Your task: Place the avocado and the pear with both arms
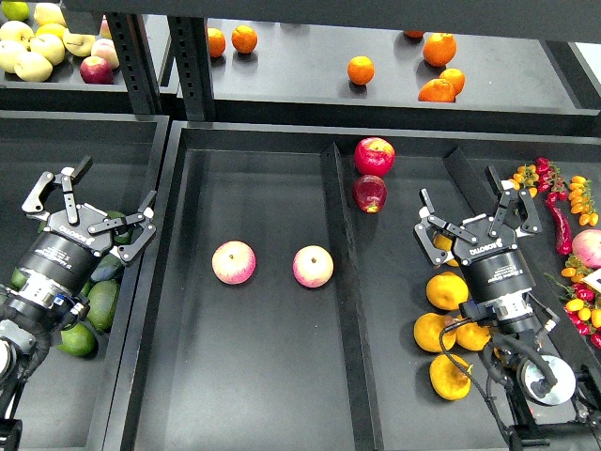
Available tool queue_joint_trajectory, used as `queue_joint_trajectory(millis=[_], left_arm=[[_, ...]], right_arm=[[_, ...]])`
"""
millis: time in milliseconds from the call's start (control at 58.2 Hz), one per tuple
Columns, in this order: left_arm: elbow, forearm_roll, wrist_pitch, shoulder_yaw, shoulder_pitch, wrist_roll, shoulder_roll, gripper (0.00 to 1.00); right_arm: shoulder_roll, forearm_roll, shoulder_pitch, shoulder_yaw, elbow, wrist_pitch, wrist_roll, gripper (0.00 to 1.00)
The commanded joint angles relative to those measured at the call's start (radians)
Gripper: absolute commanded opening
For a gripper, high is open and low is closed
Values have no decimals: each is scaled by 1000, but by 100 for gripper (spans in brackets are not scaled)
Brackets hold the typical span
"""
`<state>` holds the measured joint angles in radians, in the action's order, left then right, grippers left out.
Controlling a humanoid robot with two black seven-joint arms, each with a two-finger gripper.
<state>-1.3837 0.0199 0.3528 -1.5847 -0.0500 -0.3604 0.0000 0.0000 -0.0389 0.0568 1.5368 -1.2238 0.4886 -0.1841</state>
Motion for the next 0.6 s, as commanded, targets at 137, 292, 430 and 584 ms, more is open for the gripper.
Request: queue_joint_trajectory(millis=[137,292,430,584], left_arm=[[0,-1,0,11,10,-3,0,100],[0,-1,0,22,10,0,0,100],[0,-1,2,22,10,32,0,100],[0,-1,2,22,10,86,0,100]], right_arm=[[0,1,-9,-15,-2,0,-2,99],[0,1,-23,-38,-5,0,-3,99],[0,4,-25,-46,-5,0,-3,99],[0,13,-25,-46,-10,0,-3,99]])
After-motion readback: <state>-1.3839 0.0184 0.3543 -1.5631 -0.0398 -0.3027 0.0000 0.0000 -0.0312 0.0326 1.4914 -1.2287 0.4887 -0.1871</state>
